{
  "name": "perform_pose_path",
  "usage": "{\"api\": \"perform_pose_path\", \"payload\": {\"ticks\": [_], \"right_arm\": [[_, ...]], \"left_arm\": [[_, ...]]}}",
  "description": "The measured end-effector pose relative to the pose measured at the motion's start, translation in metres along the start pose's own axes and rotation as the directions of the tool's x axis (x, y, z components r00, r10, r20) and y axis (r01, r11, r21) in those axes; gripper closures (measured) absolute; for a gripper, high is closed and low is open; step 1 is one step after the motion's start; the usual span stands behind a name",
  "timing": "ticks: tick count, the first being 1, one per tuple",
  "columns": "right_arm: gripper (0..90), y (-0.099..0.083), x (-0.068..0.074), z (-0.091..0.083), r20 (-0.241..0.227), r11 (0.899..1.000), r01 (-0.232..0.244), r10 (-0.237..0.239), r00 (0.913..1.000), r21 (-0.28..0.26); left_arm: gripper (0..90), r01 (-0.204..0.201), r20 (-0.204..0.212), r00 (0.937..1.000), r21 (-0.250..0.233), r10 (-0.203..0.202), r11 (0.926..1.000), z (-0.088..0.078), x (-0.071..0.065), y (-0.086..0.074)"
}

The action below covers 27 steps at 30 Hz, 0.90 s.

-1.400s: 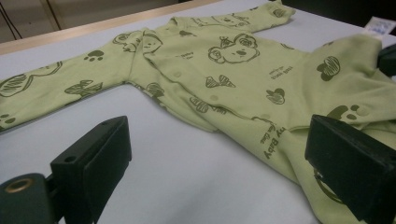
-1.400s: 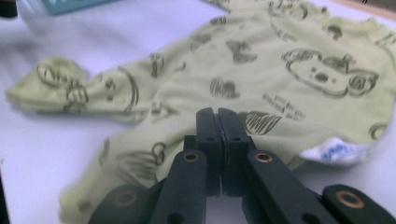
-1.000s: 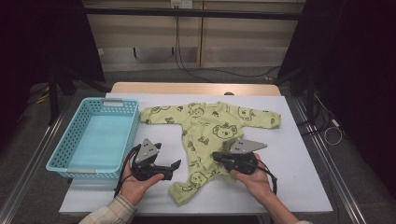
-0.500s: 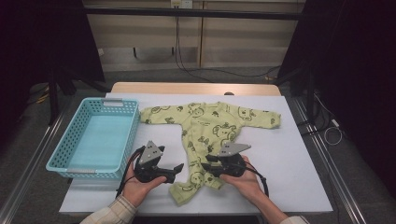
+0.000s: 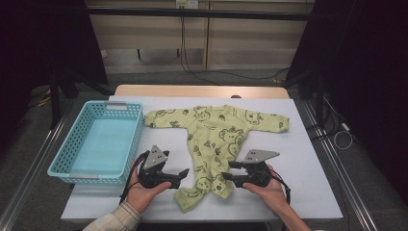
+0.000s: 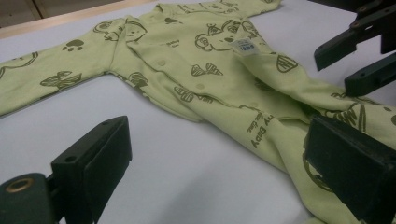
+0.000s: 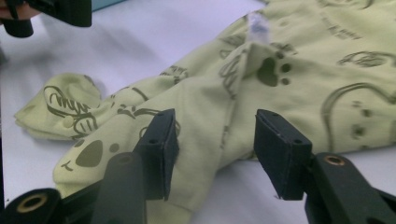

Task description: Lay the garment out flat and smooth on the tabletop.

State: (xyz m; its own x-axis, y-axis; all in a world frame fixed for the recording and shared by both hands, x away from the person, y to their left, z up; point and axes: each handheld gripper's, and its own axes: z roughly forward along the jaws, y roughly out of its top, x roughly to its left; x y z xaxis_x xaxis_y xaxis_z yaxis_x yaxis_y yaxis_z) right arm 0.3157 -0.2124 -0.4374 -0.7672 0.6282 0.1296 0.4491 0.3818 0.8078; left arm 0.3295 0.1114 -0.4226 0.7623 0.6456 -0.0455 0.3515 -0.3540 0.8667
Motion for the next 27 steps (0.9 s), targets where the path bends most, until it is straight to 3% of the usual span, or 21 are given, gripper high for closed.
{"api": "perform_pose_path", "payload": {"ticks": [3, 5, 6, 10, 13, 19, 25, 27], "right_arm": [[54.8, 0.002, 0.001, 0.015, -0.018, 0.999, 0.01, -0.009, 0.9998, 0.034], [62.0, 0.001, 0.001, 0.021, -0.015, 0.998, 0.016, -0.015, 0.9998, 0.057], [65.3, 0.001, 0.002, 0.022, -0.017, 0.998, 0.017, -0.016, 0.9997, 0.063], [84.2, 0.002, 0.009, 0.022, -0.026, 0.996, 0.055, -0.053, 0.9982, 0.074], [86.8, 0.003, 0.011, 0.018, -0.024, 0.995, 0.073, -0.072, 0.9971, 0.07], [86.9, 0.004, 0.008, -0.01, 0.02, 0.998, 0.061, -0.061, 0.9979, 0.021], [86.9, -0.003, 0.012, -0.048, 0.116, 0.998, 0.055, -0.055, 0.9918, 0.0], [86.9, -0.008, 0.013, -0.06, 0.162, 0.998, 0.062, -0.062, 0.9849, 0.007]], "left_arm": [[7.4, -0.007, -0.004, 1.0, 0.011, 0.007, 0.9999, -0.001, 0.001, 0.0], [7.5, 0.012, 0.005, 0.9999, 0.004, -0.012, 0.9999, -0.002, 0.002, 0.0], [8.2, 0.033, 0.012, 0.9994, -0.001, -0.033, 0.9995, -0.002, 0.002, 0.0], [9.0, 0.033, 0.007, 0.9994, -0.005, -0.033, 0.9994, -0.005, 0.003, 0.0], [9.0, 0.045, 0.003, 0.999, -0.013, -0.045, 0.9989, -0.005, 0.003, 0.001], [11.4, 0.072, -0.005, 0.9974, -0.023, -0.072, 0.9971, -0.012, 0.006, 0.005], [13.6, 0.071, 0.006, 0.9975, -0.006, -0.071, 0.9975, -0.014, 0.004, 0.005], [14.4, 0.064, 0.009, 0.9979, 0.006, -0.064, 0.998, -0.013, 0.002, 0.004]]}}
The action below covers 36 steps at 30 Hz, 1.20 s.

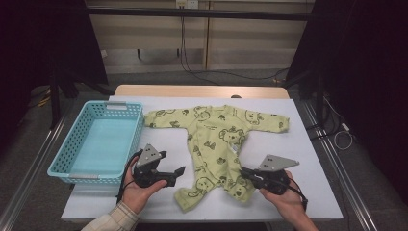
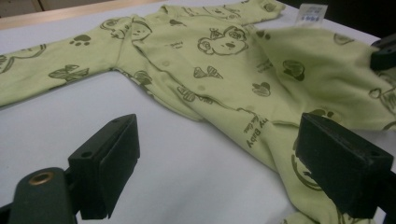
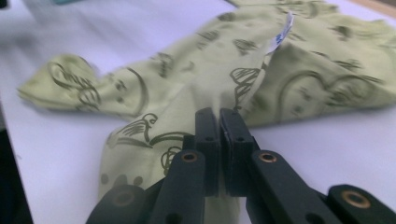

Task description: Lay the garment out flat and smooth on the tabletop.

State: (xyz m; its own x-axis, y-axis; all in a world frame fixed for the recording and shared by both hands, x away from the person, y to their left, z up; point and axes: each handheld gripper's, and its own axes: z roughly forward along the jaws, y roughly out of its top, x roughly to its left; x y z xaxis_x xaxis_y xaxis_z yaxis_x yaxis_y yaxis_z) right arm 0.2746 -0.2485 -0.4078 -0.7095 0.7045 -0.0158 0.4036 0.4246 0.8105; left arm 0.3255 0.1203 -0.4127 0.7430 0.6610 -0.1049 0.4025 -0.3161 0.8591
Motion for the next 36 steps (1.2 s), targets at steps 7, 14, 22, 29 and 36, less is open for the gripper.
{"api": "perform_pose_path", "payload": {"ticks": [7, 14, 22, 29, 36], "right_arm": [[86.7, -0.02, -0.008, -0.029, 0.087, 0.999, -0.052, 0.05, 0.9949, 0.015], [86.4, -0.036, -0.005, -0.029, 0.099, 0.995, -0.073, 0.067, 0.9928, 0.064], [86.0, -0.043, -0.006, -0.024, 0.098, 0.994, -0.075, 0.068, 0.9929, 0.076], [85.5, -0.044, -0.006, -0.024, 0.094, 0.995, -0.076, 0.069, 0.9932, 0.069], [85.1, -0.044, -0.006, -0.023, 0.093, 0.994, -0.082, 0.075, 0.9928, 0.069]], "left_arm": [[18.4, -0.022, 0.002, 0.9998, 0.043, 0.022, 0.9988, 0.002, -0.005, -0.003], [35.6, -0.018, 0.051, 0.9986, 0.079, 0.014, 0.9967, 0.001, -0.008, -0.01], [55.8, -0.093, 0.145, 0.9876, 0.23, 0.06, 0.9689, 0.018, -0.02, -0.026], [53.3, -0.14, 0.184, 0.9783, 0.251, 0.095, 0.9579, 0.017, -0.034, -0.028], [67.0, -0.171, 0.221, 0.9689, 0.268, 0.112, 0.9481, 0.021, -0.045, -0.032]]}}
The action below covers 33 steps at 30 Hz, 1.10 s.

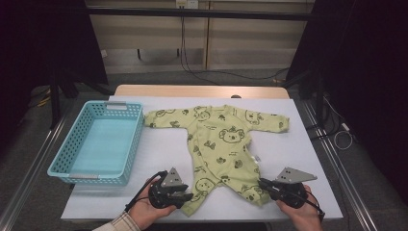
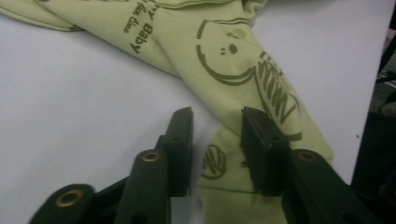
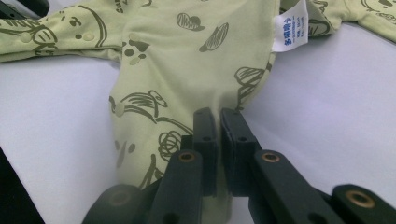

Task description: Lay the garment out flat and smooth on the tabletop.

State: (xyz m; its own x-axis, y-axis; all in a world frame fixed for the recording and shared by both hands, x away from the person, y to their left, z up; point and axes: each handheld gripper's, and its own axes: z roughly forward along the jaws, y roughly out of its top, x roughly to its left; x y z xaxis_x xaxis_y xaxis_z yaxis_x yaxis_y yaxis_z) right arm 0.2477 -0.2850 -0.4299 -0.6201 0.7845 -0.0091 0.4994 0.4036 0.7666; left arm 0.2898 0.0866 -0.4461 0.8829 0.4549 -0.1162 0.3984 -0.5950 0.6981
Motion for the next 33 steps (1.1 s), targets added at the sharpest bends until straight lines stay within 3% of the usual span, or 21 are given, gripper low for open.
{"api": "perform_pose_path", "payload": {"ticks": [1, 2, 4, 5, 8, 11, 12, 15, 17, 18, 19, 21, 22, 24, 26, 28, 33], "right_arm": [[85.0, 0.0, 0.0, 0.0, 0.0, 1.0, 0.0, 0.0, 1.0, 0.001], [84.9, 0.0, 0.0, 0.0, -0.001, 1.0, 0.004, -0.004, 1.0, -0.002], [84.7, 0.0, 0.0, 0.0, -0.004, 1.0, 0.0, 0.0, 1.0, -0.004], [84.4, 0.0, 0.0, -0.001, -0.007, 1.0, -0.005, 0.005, 1.0, -0.007], [83.7, 0.001, 0.0, -0.004, -0.011, 1.0, -0.008, 0.008, 0.9999, -0.017], [82.3, 0.001, 0.0, -0.005, -0.016, 1.0, -0.007, 0.006, 0.9998, -0.019], [81.1, 0.001, 0.001, -0.005, -0.02, 1.0, 0.0, 0.0, 0.9998, -0.019], [78.9, 0.001, 0.002, -0.005, -0.026, 1.0, 0.003, -0.003, 0.9997, -0.014], [75.3, 0.001, 0.002, -0.005, -0.029, 1.0, 0.002, -0.003, 0.9996, -0.015], [72.8, 0.001, 0.001, -0.004, -0.026, 1.0, 0.005, -0.006, 0.9996, -0.02], [71.7, 0.002, 0.001, -0.004, -0.027, 1.0, -0.008, 0.007, 0.9996, -0.013], [66.5, 0.002, 0.0, -0.003, -0.02, 1.0, -0.004, 0.004, 0.9998, -0.016], [64.6, 0.002, 0.0, -0.004, -0.018, 1.0, -0.009, 0.009, 0.9998, -0.019], [63.2, 0.002, 0.0, -0.006, -0.014, 0.999, -0.02, 0.019, 0.9997, -0.03], [62.7, 0.003, -0.001, -0.006, -0.011, 0.999, -0.017, 0.017, 0.9998, -0.038], [62.6, 0.003, -0.001, -0.006, -0.012, 0.999, -0.016, 0.015, 0.9998, -0.038], [61.8, 0.003, 0.001, -0.006, -0.015, 0.999, -0.014, 0.014, 0.9998, -0.042]], "left_arm": [[73.3, 0.0, 0.052, 0.9987, -0.015, 0.0, 0.9999, 0.001, 0.0, 0.0], [78.6, -0.014, 0.015, 0.9998, 0.015, 0.014, 0.9998, -0.001, -0.003, 0.001], [85.0, -0.004, 0.04, 0.9992, 0.024, 0.003, 0.9997, -0.004, -0.003, 0.002], [86.3, 0.008, 0.08, 0.9968, 0.006, -0.009, 0.9999, -0.006, -0.002, 0.002], [87.0, 0.037, 0.079, 0.9963, -0.022, -0.035, 0.9991, -0.016, -0.007, 0.001], [87.1, 0.023, 0.071, 0.9973, -0.058, -0.018, 0.9981, -0.027, -0.011, 0.0], [87.1, 0.035, 0.065, 0.9975, -0.076, -0.03, 0.9965, -0.028, -0.014, 0.0], [87.0, 0.03, 0.068, 0.9974, -0.079, -0.025, 0.9964, -0.036, -0.016, -0.002], [86.9, 0.028, 0.078, 0.9968, -0.123, -0.019, 0.992, -0.035, -0.016, -0.002], [86.9, 0.03, 0.06, 0.9979, -0.103, -0.024, 0.9943, -0.037, -0.016, 0.0], [86.9, 0.033, 0.054, 0.9982, -0.128, -0.027, 0.9912, -0.036, -0.016, 0.001], [86.9, 0.023, 0.045, 0.9988, -0.131, -0.017, 0.9911, -0.038, -0.015, 0.004], [87.0, 0.037, 0.056, 0.998, -0.149, -0.029, 0.9881, -0.038, -0.016, 0.006], [87.1, 0.041, 0.059, 0.9977, -0.169, -0.031, 0.9848, -0.037, -0.02, 0.01], [87.1, 0.018, 0.058, 0.9983, -0.177, -0.008, 0.984, -0.035, -0.027, 0.014], [87.0, -0.029, 0.054, 0.9978, -0.169, 0.039, 0.9852, -0.032, -0.031, 0.019], [86.1, -0.017, 0.079, 0.9965, -0.148, 0.029, 0.9889, -0.023, -0.032, 0.02]]}}
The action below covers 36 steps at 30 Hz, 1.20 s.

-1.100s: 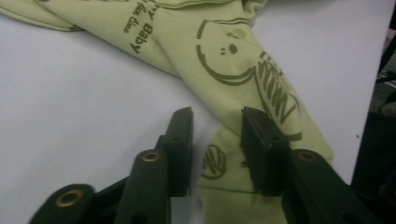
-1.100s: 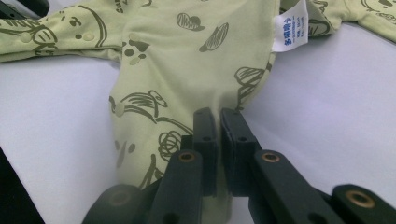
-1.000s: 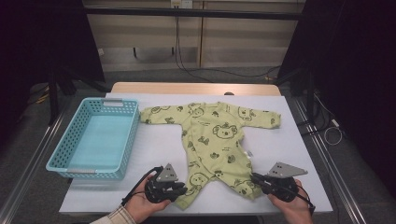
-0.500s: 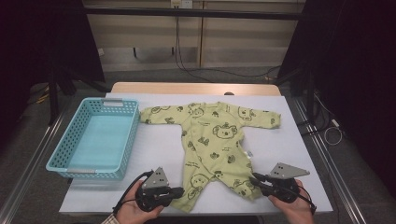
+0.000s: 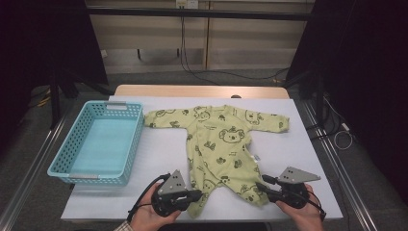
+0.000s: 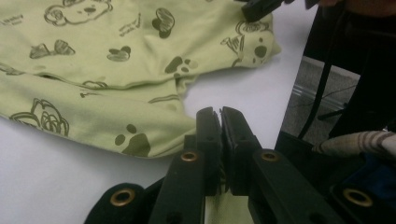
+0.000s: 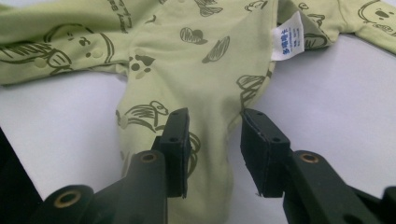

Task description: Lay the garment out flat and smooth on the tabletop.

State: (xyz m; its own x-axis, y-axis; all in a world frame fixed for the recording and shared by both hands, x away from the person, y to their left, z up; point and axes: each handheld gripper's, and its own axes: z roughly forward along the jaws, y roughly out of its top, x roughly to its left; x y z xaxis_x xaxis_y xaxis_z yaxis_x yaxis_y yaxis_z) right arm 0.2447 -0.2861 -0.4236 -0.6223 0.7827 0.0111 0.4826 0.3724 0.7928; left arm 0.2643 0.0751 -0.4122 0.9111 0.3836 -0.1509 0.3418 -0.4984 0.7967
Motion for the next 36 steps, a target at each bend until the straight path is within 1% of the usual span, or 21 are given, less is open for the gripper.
{"api": "perform_pose_path", "payload": {"ticks": [2, 4, 5, 7, 10, 12, 13, 14, 15, 17, 19, 21, 23, 25, 27, 28, 31, 32, 33, 35, 36], "right_arm": [[60.7, 0.0, -0.001, 0.0, 0.0, 1.0, 0.002, -0.002, 1.0, -0.016], [59.7, 0.001, 0.0, -0.002, 0.002, 1.0, -0.005, 0.005, 1.0, -0.022], [58.6, 0.001, 0.0, -0.002, 0.0, 1.0, -0.002, 0.002, 1.0, -0.031], [58.1, 0.002, 0.0, -0.004, -0.006, 0.999, 0.003, -0.003, 1.0, -0.05], [58.1, 0.006, 0.002, -0.008, -0.009, 0.997, 0.016, -0.017, 0.9998, -0.079], [59.9, 0.009, 0.002, -0.011, -0.027, 0.995, 0.031, -0.034, 0.9991, -0.093], [61.4, 0.01, 0.003, -0.012, -0.039, 0.995, 0.039, -0.043, 0.9983, -0.092], [63.6, 0.011, 0.004, -0.013, -0.058, 0.994, 0.055, -0.06, 0.9965, -0.091], [65.6, 0.011, 0.005, -0.013, -0.083, 0.994, 0.066, -0.073, 0.9939, -0.087], [67.4, 0.01, 0.009, -0.011, -0.11, 0.993, 0.091, -0.098, 0.9891, -0.07], [68.1, 0.007, 0.013, -0.005, -0.151, 0.994, 0.103, -0.108, 0.9826, -0.042], [68.1, 0.003, 0.017, 0.003, -0.18, 0.993, 0.119, -0.116, 0.9768, 0.005], [67.7, -0.001, 0.019, 0.011, -0.197, 0.99, 0.131, -0.12, 0.973, 0.048], [66.9, -0.003, 0.019, 0.015, -0.208, 0.988, 0.137, -0.119, 0.9708, 0.076], [64.8, -0.004, 0.019, 0.018, -0.211, 0.986, 0.144, -0.123, 0.9698, 0.087], [63.3, -0.005, 0.02, 0.02, -0.213, 0.986, 0.139, -0.116, 0.9701, 0.094], [62.4, -0.006, 0.022, 0.025, -0.206, 0.979, 0.164, -0.137, 0.969, 0.118], [62.4, -0.006, 0.023, 0.026, -0.204, 0.978, 0.165, -0.137, 0.9693, 0.127], [63.6, -0.006, 0.023, 0.027, -0.204, 0.978, 0.163, -0.135, 0.9697, 0.127], [69.5, -0.005, 0.022, 0.028, -0.196, 0.977, 0.169, -0.141, 0.9704, 0.131], [72.8, -0.004, 0.022, 0.028, -0.195, 0.977, 0.169, -0.142, 0.9704, 0.132]], "left_arm": [[82.0, 0.02, 0.008, 0.9998, 0.001, -0.02, 0.9998, 0.0, 0.002, -0.003], [69.5, 0.043, -0.004, 0.9991, -0.016, -0.043, 0.9989, -0.003, 0.006, -0.003], [70.0, 0.049, -0.017, 0.9986, -0.029, -0.049, 0.9984, -0.005, 0.009, -0.003], [68.0, 0.061, -0.038, 0.9974, -0.025, -0.062, 0.9979, -0.011, 0.017, -0.004], [70.2, 0.078, -0.05, 0.9955, -0.045, -0.081, 0.9959, -0.016, 0.023, -0.008], [74.0, 0.045, -0.042, 0.998, -0.045, -0.047, 0.998, -0.021, 0.02, -0.008], [74.6, 0.026, -0.026, 0.9993, -0.044, -0.027, 0.9987, -0.023, 0.015, -0.006], [75.1, 0.026, -0.006, 0.9996, -0.065, -0.026, 0.9975, -0.023, 0.009, -0.005], [75.4, 0.008, 0.019, 0.9998, -0.064, -0.007, 0.9979, -0.022, 0.005, -0.004], [76.7, -0.018, 0.065, 0.9977, -0.029, 0.02, 0.9994, -0.014, -0.001, -0.003], [76.8, -0.03, 0.073, 0.9969, 0.027, 0.027, 0.9992, -0.002, -0.002, -0.008], [75.4, -0.043, 0.08, 0.9962, 0.109, 0.035, 0.993, 0.009, 0.001, -0.014], [71.3, -0.023, 0.063, 0.9979, 0.135, 0.015, 0.9905, 0.016, 0.006, -0.021], [68.3, 0.002, 0.08, 0.9967, 0.121, -0.012, 0.9927, 0.017, 0.01, -0.023], [60.7, 0.0, 0.062, 0.998, 0.123, -0.008, 0.9924, 0.017, 0.01, -0.023], [59.8, 0.002, 0.064, 0.9979, 0.114, -0.01, 0.9935, 0.016, 0.008, -0.023], [57.9, -0.044, 0.096, 0.9949, 0.111, 0.033, 0.9928, 0.011, -0.003, -0.02], [58.9, -0.047, 0.111, 0.9932, 0.095, 0.036, 0.9944, 0.011, -0.005, -0.02], [59.8, -0.072, 0.118, 0.9912, 0.106, 0.06, 0.9918, 0.011, -0.005, -0.02], [61.3, -0.081, 0.099, 0.9927, 0.125, 0.069, 0.9888, 0.016, -0.005, -0.023], [61.0, -0.078, 0.101, 0.9927, 0.121, 0.066, 0.9896, 0.018, -0.005, -0.025]]}}
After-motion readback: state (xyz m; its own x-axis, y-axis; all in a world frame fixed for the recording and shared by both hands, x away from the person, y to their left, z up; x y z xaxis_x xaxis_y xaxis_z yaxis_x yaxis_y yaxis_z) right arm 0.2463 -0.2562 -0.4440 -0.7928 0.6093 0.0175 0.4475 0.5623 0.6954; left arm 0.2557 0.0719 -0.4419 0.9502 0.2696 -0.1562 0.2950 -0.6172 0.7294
